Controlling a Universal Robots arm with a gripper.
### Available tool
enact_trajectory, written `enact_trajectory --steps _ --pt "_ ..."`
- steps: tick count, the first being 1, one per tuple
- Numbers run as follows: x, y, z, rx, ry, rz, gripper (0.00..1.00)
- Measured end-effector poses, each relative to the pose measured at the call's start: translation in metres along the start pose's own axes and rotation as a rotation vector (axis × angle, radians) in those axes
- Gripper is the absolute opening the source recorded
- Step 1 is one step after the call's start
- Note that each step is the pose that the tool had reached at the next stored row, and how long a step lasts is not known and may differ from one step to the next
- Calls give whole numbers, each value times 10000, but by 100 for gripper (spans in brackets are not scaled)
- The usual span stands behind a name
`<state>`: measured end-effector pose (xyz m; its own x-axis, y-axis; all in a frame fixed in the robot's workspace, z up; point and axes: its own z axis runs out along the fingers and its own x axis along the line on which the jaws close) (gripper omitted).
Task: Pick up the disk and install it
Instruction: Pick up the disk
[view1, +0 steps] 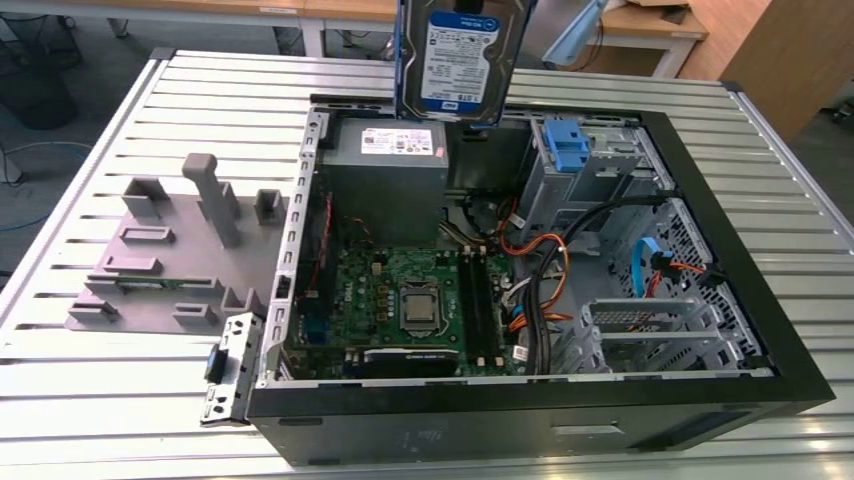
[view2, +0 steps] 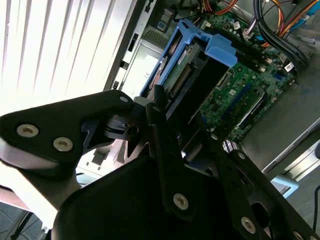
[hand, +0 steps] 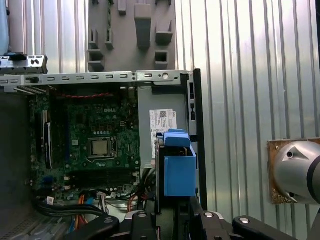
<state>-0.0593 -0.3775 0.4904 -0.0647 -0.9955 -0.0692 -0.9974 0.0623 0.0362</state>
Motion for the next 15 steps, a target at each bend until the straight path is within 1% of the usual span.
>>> enact_trajectory --steps 3,10,15 --pt "50 -3 -2 1 -2 0 35" --pt "192 -12 -10 1 -2 0 35" --pt "277 -17 -14 0 0 0 35"
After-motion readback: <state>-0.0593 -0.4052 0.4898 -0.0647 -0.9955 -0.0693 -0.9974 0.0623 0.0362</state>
